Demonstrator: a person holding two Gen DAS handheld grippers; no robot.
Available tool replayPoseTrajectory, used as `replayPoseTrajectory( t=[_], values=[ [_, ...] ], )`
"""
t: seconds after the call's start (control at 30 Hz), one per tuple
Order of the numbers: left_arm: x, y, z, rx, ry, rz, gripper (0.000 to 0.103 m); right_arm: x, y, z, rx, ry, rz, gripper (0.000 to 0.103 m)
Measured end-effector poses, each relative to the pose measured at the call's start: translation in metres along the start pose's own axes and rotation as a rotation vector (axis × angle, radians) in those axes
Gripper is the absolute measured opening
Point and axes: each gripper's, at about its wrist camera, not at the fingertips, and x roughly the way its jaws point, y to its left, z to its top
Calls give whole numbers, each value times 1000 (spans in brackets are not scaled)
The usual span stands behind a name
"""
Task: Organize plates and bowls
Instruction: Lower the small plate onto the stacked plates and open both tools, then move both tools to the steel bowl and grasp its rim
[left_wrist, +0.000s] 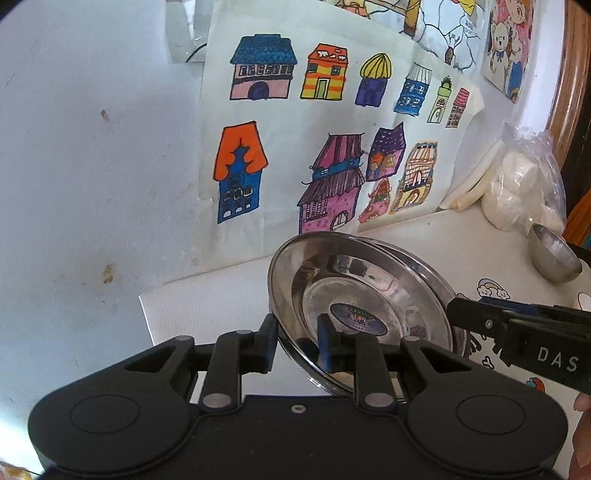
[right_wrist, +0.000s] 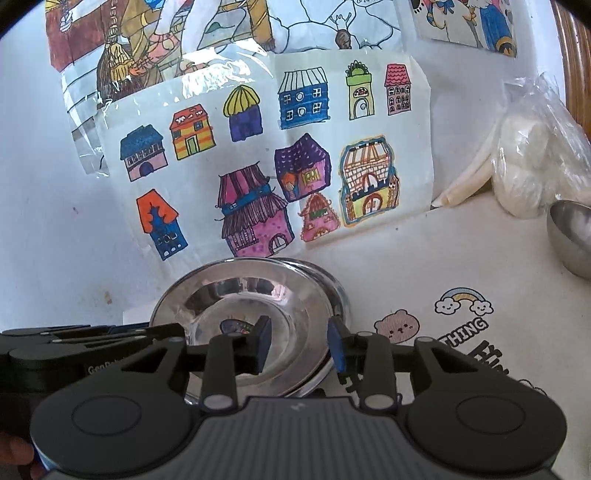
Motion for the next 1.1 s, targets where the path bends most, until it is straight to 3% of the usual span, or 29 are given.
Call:
replayPoseTrajectory(
  t=[0.13,0.3,0.4,0.5,0.57,0.67,1.1],
  values=[
    [-1,-1,-1,-5,1,-7,40,-2,-3,-2,8,-5,-8,48],
    [-7,-2,1,-4,-34,-4,70,-8,-13,-6,27,-20,-20,62],
    [-15,-5,4,-4,-63,1,82,-11,-20,-8,39,-29,-29,69],
    [-23,-13,7,1,-94,0,92,-18,-28,-11,45,-46,-41,78],
    [-27,-20,10,8,-110,-6,100,-24,-33,-13,48,-64,-55,92],
    [-31,-35,12,14,-129,-17,102,-37,-47,-16,51,-93,-97,103],
    [-27,-139,40,87,-92,-133,102,-135,-156,-26,97,-180,-308,103]
  ],
)
